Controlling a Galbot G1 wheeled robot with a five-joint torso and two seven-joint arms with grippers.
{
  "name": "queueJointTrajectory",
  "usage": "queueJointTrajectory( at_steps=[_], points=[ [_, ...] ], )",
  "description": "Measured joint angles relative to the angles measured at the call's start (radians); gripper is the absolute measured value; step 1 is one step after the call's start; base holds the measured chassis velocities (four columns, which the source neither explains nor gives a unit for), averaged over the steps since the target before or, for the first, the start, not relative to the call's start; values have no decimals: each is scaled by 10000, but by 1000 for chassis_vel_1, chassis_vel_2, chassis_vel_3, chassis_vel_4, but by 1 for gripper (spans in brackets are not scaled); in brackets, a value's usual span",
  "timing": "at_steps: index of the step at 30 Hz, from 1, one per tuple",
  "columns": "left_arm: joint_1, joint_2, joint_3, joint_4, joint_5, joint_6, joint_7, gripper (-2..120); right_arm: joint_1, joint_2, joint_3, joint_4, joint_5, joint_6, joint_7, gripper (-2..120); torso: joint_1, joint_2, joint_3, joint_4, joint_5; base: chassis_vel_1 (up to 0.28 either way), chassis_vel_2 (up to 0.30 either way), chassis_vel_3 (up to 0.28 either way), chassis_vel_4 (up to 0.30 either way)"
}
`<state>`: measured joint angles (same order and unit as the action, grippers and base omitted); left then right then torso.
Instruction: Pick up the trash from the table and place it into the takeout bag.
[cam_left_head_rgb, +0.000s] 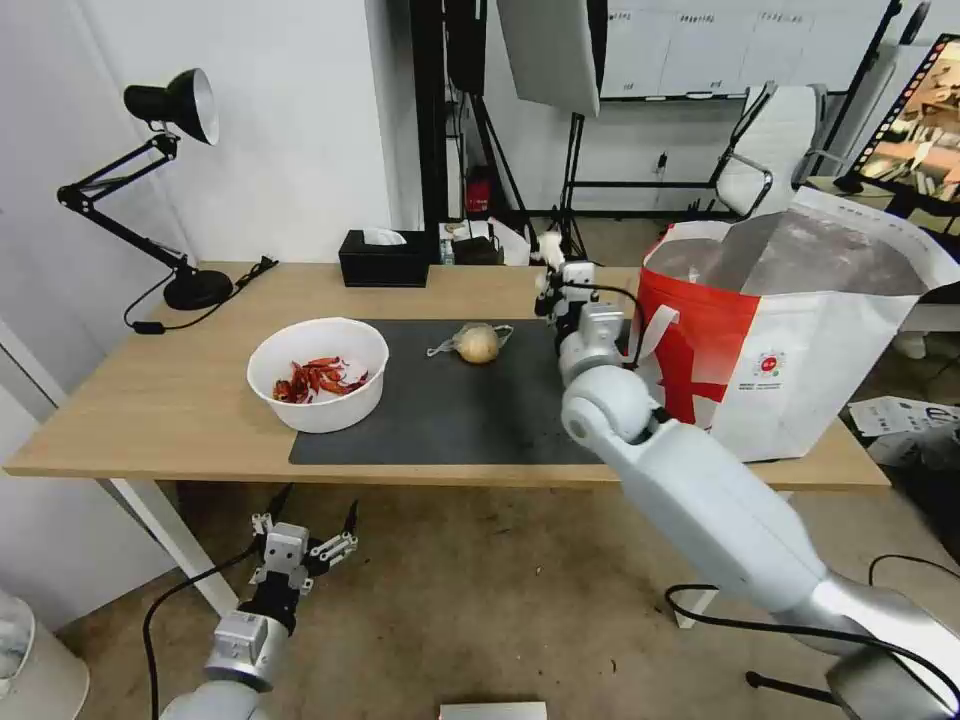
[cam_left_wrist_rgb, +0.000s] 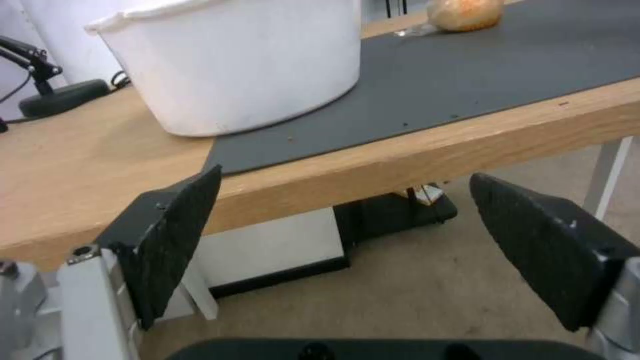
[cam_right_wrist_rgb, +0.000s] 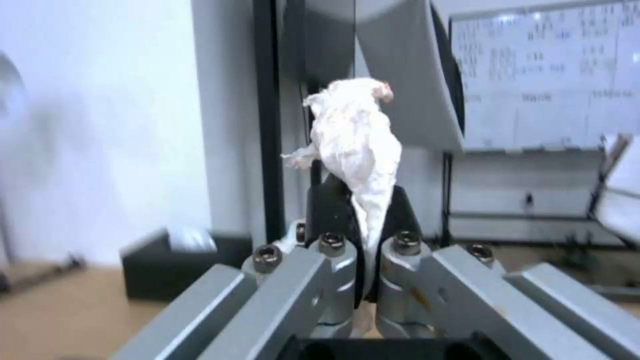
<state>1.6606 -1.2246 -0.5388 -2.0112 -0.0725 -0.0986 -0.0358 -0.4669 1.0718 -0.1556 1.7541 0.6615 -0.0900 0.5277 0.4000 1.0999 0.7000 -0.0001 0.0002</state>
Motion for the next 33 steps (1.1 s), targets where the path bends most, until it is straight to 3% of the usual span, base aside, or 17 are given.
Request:
queueJointTrajectory(
  at_steps=[4,7,8,12,17,22,33],
  points=[
    [15,2,-12,-25,13,-1,-6,100,100,-457,439,593,161,-91,52,0,0,0,0,2,1,0,0,0,0],
    [39,-13,-10,-40,43,-1,-9,100,303,-1093,842,1001,189,-1246,914,0,0,0,0,1,1,0,0,0,0],
    [39,-13,-10,-40,43,-1,-9,100,303,-1093,842,1001,189,-1246,914,0,0,0,0,1,1,0,0,0,0],
    [101,-35,6,-145,208,-3,-41,100,413,-1837,1381,1313,1083,-2832,2382,0,-1,1,0,0,0,0,0,0,0],
    [149,-19,31,-311,256,-14,56,100,274,-2442,1946,1365,2376,-3927,3310,0,-1,1,0,-1,2,0,0,0,0],
    [148,-6,46,-351,255,-46,156,100,-23,-2730,2184,1511,3091,-4290,3546,0,-1,1,0,0,0,0,0,0,0],
    [194,40,-1,-453,221,-81,534,100,-568,-3029,2663,1583,3551,-4177,3503,37,-1,1,0,1,-1,0,0,0,0]
  ],
)
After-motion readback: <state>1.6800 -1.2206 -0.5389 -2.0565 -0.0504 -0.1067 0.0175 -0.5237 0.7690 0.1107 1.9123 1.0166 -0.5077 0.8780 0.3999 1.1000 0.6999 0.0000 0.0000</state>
